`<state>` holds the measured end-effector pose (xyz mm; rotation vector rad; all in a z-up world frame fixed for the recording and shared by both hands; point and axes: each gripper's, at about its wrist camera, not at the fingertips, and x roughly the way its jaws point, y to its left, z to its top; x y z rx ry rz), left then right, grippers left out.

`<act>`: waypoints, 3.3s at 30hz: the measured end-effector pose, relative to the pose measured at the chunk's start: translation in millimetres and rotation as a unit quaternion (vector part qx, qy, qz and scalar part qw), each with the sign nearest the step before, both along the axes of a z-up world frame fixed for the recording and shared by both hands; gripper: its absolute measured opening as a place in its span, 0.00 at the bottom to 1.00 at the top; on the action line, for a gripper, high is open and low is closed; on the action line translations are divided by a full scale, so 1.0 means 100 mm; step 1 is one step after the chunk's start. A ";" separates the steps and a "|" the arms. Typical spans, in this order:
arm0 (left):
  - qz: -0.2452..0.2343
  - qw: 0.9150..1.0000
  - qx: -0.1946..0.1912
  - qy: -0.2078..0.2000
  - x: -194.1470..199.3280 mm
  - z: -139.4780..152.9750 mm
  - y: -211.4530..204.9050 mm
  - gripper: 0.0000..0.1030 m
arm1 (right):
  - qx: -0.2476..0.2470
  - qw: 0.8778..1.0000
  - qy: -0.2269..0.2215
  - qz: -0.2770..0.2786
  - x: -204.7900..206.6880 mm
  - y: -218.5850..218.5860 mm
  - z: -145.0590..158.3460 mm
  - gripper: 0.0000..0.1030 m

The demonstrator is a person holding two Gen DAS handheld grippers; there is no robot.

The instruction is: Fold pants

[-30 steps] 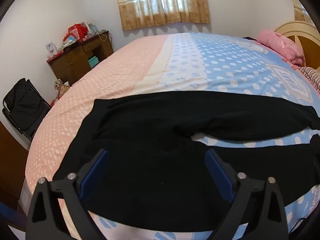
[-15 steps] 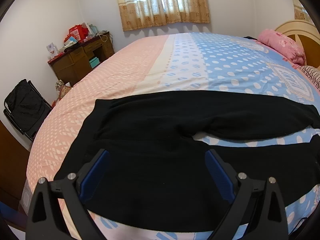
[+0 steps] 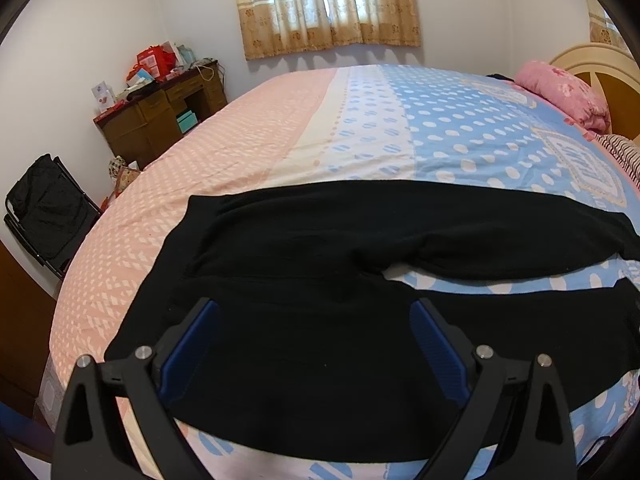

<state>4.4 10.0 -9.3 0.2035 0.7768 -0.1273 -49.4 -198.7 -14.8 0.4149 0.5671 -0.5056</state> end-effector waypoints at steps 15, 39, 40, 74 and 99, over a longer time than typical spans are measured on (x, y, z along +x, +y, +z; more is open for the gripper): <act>0.000 1.000 0.000 0.001 0.00 0.00 0.00 0.96 | 0.007 1.000 0.004 0.001 0.01 -0.02 -0.05 0.95; -0.001 1.000 -0.004 0.007 -0.01 0.02 -0.01 0.96 | 0.008 1.000 0.003 0.003 0.01 0.00 -0.05 0.95; -0.001 1.000 -0.004 0.007 -0.01 0.01 -0.01 0.96 | 0.008 1.000 0.003 0.003 0.01 0.00 -0.05 0.95; 0.090 0.995 -0.002 0.052 0.97 -0.22 0.90 1.00 | 0.002 0.936 0.095 0.339 2.31 0.13 -0.10 0.63; 0.093 0.992 -0.008 0.079 0.87 -0.39 1.21 1.00 | -0.088 0.865 0.138 0.474 2.94 0.70 -0.18 0.03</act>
